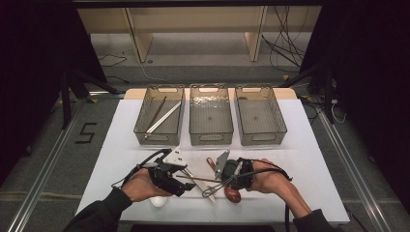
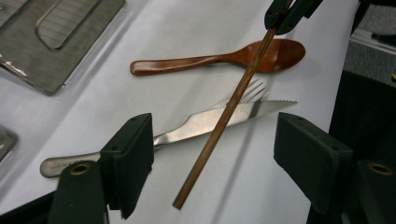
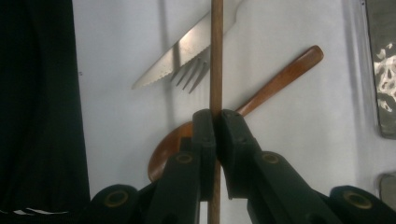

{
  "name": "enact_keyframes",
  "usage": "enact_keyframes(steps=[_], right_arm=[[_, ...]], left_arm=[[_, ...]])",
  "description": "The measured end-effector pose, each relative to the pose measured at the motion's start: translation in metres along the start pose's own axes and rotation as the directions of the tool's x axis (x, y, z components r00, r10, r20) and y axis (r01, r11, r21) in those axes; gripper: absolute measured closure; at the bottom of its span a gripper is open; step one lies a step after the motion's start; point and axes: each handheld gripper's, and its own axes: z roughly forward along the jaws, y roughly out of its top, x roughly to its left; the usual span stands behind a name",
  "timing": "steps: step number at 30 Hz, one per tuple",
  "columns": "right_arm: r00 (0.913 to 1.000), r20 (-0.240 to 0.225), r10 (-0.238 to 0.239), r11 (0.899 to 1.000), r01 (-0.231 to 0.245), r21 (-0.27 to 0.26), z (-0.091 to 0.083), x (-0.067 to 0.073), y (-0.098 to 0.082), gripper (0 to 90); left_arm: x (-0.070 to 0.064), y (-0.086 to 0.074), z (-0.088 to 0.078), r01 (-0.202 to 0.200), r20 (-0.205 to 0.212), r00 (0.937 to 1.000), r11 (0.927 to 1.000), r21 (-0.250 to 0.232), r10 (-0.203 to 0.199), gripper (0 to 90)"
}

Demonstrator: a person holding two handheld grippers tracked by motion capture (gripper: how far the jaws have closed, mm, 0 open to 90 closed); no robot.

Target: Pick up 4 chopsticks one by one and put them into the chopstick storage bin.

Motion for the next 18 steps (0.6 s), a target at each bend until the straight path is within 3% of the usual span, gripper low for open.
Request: enact_keyframes(steps=[18], right_arm=[[0.9976, -0.018, -0.067, 0.998, 0.067, -0.005, -0.0004, 0.0093, 0.0072, 85.4]], left_arm=[[-0.0066, 0.0003, 0.0068, -0.099, 0.084, 0.9921, 0.9924, 0.073, 0.093, 63.8]])
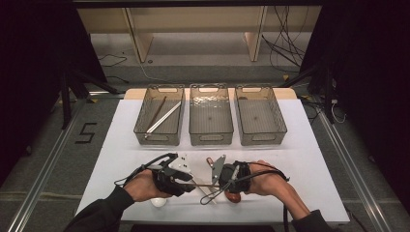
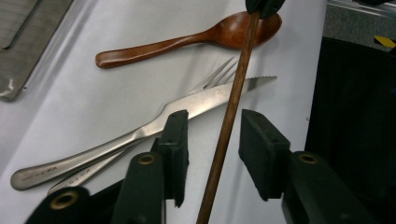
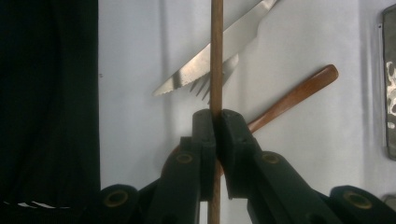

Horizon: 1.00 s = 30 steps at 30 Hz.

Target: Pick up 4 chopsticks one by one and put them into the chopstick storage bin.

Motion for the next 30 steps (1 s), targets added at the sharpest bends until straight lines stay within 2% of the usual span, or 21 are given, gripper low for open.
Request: enact_keyframes(steps=[3, 8, 16, 19, 21, 23, 25, 26, 27, 28, 30], right_arm=[[1.0000, -0.002, -0.004, 1.000, 0.004, 0.000, 0.000, 0.001, 0.000, 85.3], [0.9998, -0.007, -0.016, 1.000, 0.016, -0.007, 0.001, 0.001, 0.001, 85.3], [0.9990, -0.007, -0.044, 0.999, 0.044, -0.015, 0.000, 0.002, -0.001, 83.6], [0.9992, -0.003, -0.040, 0.999, 0.040, -0.018, -0.002, 0.002, -0.002, 82.3], [0.9998, 0.004, -0.017, 1.000, 0.017, -0.021, -0.003, 0.001, -0.003, 80.4], [0.9997, 0.018, 0.017, 0.999, -0.017, -0.030, -0.004, -0.001, -0.006, 73.3], [0.9972, 0.030, 0.069, 0.996, -0.067, -0.060, -0.008, -0.005, -0.010, 65.4], [0.9943, 0.031, 0.102, 0.992, -0.100, -0.075, -0.010, -0.007, -0.012, 62.8], [0.9884, 0.026, 0.149, 0.984, -0.146, -0.098, -0.012, -0.009, -0.014, 61.0], [0.9845, 0.023, 0.174, 0.978, -0.170, -0.119, -0.015, -0.011, -0.016, 57.8], [0.9699, 0.030, 0.242, 0.959, -0.234, -0.160, -0.018, -0.015, -0.019, 53.8]], left_arm=[[-0.001, 0.000, 0.001, -0.020, 0.008, 0.9998, 0.9998, 0.011, 0.019, 68.2], [-0.002, -0.001, 0.001, -0.028, 0.028, 0.9992, 0.9995, 0.011, 0.028, 77.5], [-0.005, -0.001, 0.000, -0.056, 0.103, 0.9932, 0.9983, 0.016, 0.054, 84.4], [-0.006, -0.001, 0.001, -0.065, 0.105, 0.9924, 0.9978, 0.014, 0.064, 85.5], [-0.005, -0.002, 0.000, -0.061, 0.097, 0.9935, 0.9981, 0.012, 0.060, 85.7], [-0.003, -0.003, -0.002, -0.052, 0.083, 0.9952, 0.9986, 0.007, 0.051, 85.8], [0.000, -0.005, -0.004, -0.034, 0.066, 0.9972, 0.9994, 0.001, 0.033, 85.8], [0.002, -0.006, -0.005, -0.022, 0.058, 0.9981, 0.9998, -0.003, 0.022, 85.8], [0.004, -0.007, -0.006, -0.011, 0.053, 0.9985, 0.9999, -0.006, 0.011, 85.8], [0.006, -0.008, -0.007, -0.005, 0.046, 0.9989, 1.0000, -0.008, 0.005, 85.8], [0.009, -0.010, -0.009, 0.020, 0.030, 0.9994, 0.9996, -0.019, -0.020, 85.8]])
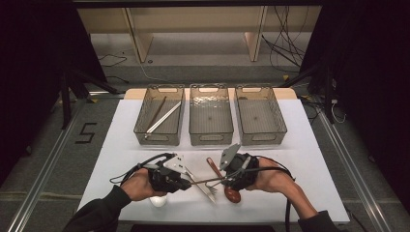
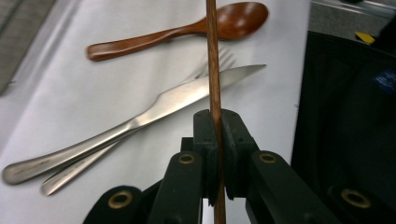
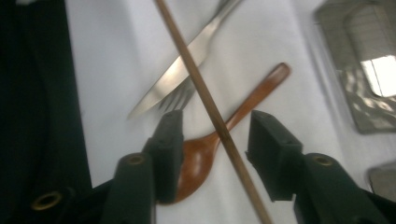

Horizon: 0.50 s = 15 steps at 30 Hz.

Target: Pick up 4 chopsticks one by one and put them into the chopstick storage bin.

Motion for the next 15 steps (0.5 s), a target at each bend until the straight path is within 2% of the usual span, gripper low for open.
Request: enact_keyframes(steps=[3, 5, 6, 8, 9, 12, 15], right_arm=[[0.9977, 0.032, 0.061, 0.996, -0.058, -0.063, -0.003, -0.004, -0.005, 46.8], [0.9934, 0.043, 0.107, 0.990, -0.102, -0.102, -0.005, -0.006, -0.009, 44.2], [0.9891, 0.043, 0.141, 0.983, -0.134, -0.127, -0.006, -0.007, -0.011, 42.9], [0.9827, 0.022, 0.184, 0.972, -0.178, -0.155, -0.007, -0.010, -0.015, 42.1], [0.9786, 0.025, 0.204, 0.966, -0.197, -0.167, -0.008, -0.010, -0.017, 41.5], [0.9690, 0.046, 0.243, 0.954, -0.230, -0.190, -0.009, -0.012, -0.021, 38.9], [0.9592, 0.048, 0.279, 0.942, -0.263, -0.207, -0.009, -0.014, -0.025, 36.7]], left_arm=[[0.005, -0.003, -0.003, 0.032, -0.028, 0.9991, 0.9994, -0.010, -0.032, 85.7], [0.009, -0.005, -0.005, 0.067, -0.055, 0.9962, 0.9976, -0.019, -0.068, 85.7], [0.010, -0.005, -0.006, 0.082, -0.063, 0.9946, 0.9964, -0.022, -0.083, 85.7], [0.014, -0.006, -0.007, 0.111, -0.080, 0.9903, 0.9932, -0.034, -0.114, 85.7], [0.015, -0.007, -0.008, 0.121, -0.089, 0.9882, 0.9919, -0.037, -0.124, 85.7], [0.019, -0.009, -0.011, 0.140, -0.105, 0.9841, 0.9893, -0.042, -0.143, 85.7], [0.022, -0.011, -0.012, 0.167, -0.127, 0.9768, 0.9844, -0.055, -0.173, 85.7]])
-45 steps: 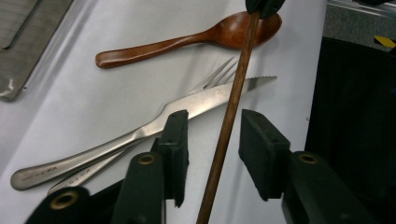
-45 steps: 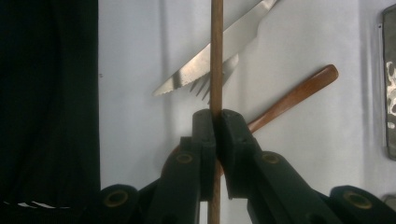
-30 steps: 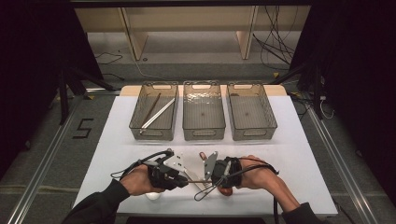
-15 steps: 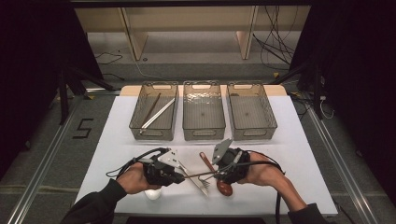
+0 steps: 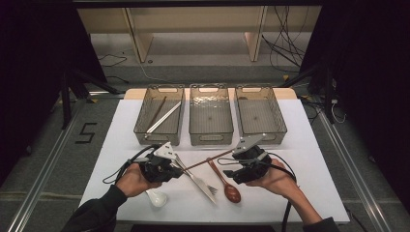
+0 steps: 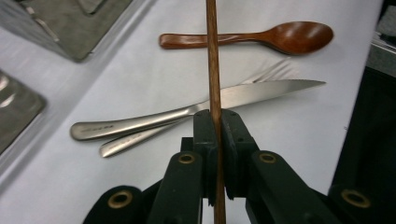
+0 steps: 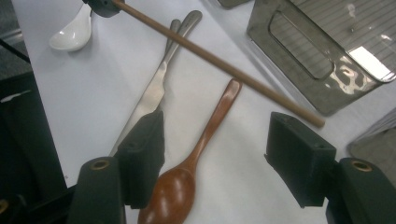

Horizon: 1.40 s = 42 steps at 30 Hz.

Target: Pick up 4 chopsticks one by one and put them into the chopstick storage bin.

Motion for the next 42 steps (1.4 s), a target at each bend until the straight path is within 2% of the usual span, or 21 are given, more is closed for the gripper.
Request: enact_keyframes(steps=[7, 11, 22, 26, 36, 42], right_arm=[[0.9981, 0.043, 0.044, 0.999, -0.043, -0.033, 0.000, -0.001, -0.007, 34.7], [0.9953, 0.066, 0.070, 0.996, -0.067, -0.059, 0.000, -0.002, -0.010, 33.1], [0.9851, 0.090, 0.146, 0.985, -0.137, -0.101, -0.001, -0.003, -0.019, 30.5], [0.9839, 0.091, 0.154, 0.984, -0.144, -0.104, 0.001, -0.002, -0.023, 29.4], [0.9829, 0.084, 0.164, 0.983, -0.155, -0.103, 0.003, 0.003, -0.024, 28.0], [0.9842, 0.071, 0.162, 0.983, -0.155, -0.095, 0.006, 0.006, -0.024, 27.6]], left_arm=[[0.005, -0.003, -0.004, 0.050, -0.024, 0.9984, 0.9981, -0.036, -0.051, 85.7], [0.006, -0.004, -0.005, 0.059, -0.033, 0.9976, 0.9972, -0.047, -0.060, 85.7], [0.011, -0.009, -0.007, 0.103, -0.056, 0.9926, 0.9919, -0.074, -0.107, 85.7], [0.013, -0.010, -0.008, 0.119, -0.065, 0.9900, 0.9892, -0.085, -0.125, 85.7], [0.022, -0.013, -0.014, 0.170, -0.092, 0.9790, 0.9778, -0.122, -0.182, 85.7], [0.027, -0.014, -0.019, 0.206, -0.109, 0.9687, 0.9668, -0.152, -0.223, 85.7]])
